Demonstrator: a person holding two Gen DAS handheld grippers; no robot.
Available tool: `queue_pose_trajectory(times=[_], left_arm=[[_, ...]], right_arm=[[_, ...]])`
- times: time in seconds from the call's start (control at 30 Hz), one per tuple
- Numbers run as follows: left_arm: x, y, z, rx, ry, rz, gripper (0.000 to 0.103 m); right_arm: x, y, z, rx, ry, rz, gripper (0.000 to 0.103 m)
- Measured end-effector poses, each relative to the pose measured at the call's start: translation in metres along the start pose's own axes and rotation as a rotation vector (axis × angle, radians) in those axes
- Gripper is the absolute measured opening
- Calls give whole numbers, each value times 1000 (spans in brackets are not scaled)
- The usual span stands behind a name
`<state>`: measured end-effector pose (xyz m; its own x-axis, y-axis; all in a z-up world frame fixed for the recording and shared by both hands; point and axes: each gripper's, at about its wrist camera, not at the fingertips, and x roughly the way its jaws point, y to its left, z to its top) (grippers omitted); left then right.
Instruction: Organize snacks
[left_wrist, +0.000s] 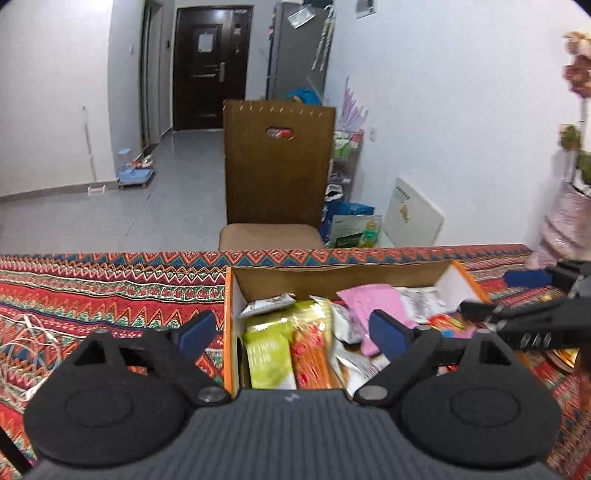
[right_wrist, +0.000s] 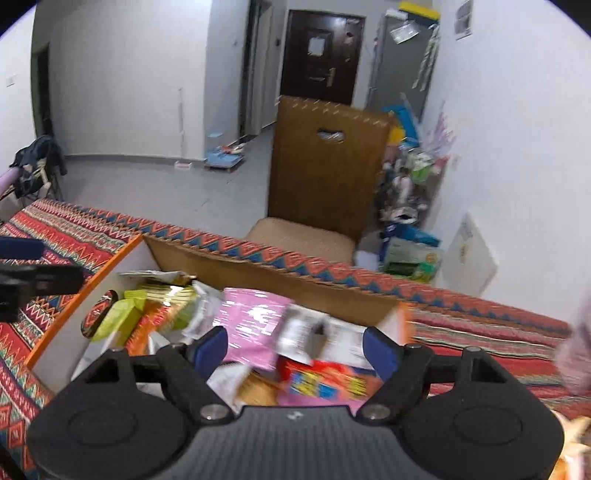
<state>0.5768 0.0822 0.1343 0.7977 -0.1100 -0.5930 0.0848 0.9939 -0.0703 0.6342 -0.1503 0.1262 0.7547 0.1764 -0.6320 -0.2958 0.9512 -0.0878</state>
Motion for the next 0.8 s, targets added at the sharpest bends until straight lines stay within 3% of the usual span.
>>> queue_pose_trajectory(times=[0.2, 0.43, 0.8], left_arm=[[-62, -12, -9, -3, -32, 5, 94], [-125, -39, -36, -5, -87, 3, 95], [-236, -65, -157, 4, -229, 16, 97]], right_arm=[[-72, -34, -24, 62, -52, -41, 84], [-135, -35, -56, 97, -130, -16, 85], [-228, -6, -177, 98, -251, 13, 87]])
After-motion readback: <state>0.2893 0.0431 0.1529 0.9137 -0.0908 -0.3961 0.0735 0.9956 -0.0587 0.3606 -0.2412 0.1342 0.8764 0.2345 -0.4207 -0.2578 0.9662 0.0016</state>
